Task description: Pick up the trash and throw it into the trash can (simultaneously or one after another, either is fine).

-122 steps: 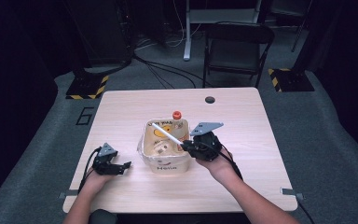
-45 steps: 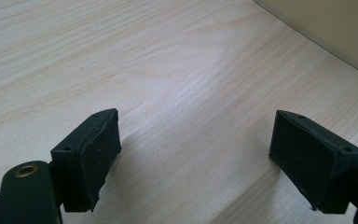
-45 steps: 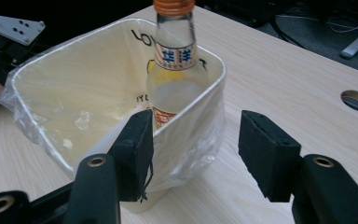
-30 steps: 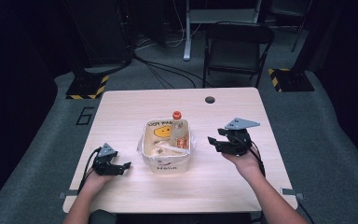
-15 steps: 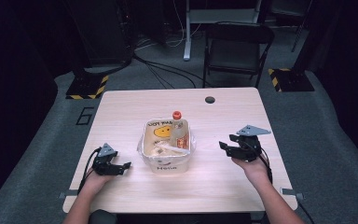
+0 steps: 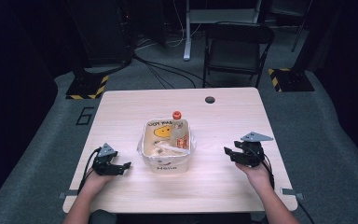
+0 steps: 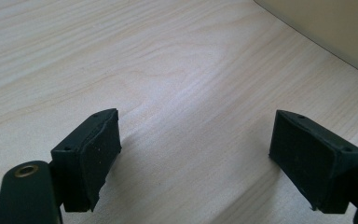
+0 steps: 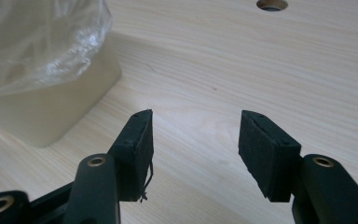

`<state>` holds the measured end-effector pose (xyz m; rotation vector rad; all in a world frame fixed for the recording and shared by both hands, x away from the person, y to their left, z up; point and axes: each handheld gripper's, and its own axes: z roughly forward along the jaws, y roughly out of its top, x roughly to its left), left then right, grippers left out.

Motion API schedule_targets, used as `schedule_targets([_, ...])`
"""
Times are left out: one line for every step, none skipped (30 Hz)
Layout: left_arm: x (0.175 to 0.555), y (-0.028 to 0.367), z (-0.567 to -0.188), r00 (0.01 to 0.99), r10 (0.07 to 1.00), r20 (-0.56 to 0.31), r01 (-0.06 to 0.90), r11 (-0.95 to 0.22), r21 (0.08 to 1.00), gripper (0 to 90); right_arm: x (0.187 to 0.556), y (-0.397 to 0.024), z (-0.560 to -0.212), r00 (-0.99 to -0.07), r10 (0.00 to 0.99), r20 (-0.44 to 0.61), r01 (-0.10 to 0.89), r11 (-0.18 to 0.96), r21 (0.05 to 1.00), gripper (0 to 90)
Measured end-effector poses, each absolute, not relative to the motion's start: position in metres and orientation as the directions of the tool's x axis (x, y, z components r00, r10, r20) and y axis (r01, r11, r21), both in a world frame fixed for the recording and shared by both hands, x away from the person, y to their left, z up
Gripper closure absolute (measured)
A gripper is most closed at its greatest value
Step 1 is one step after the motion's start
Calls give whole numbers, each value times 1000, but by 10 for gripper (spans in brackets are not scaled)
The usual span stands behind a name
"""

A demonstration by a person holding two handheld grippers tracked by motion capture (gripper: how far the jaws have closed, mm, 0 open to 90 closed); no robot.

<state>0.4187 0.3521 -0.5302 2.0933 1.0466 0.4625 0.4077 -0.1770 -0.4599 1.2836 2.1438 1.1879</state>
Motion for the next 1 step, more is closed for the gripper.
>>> schedule_targets([419, 352, -530, 603, 798, -7, 532, -396, 749, 161, 408, -179, -462, -511, 854, 95, 541, 233, 808, 431])
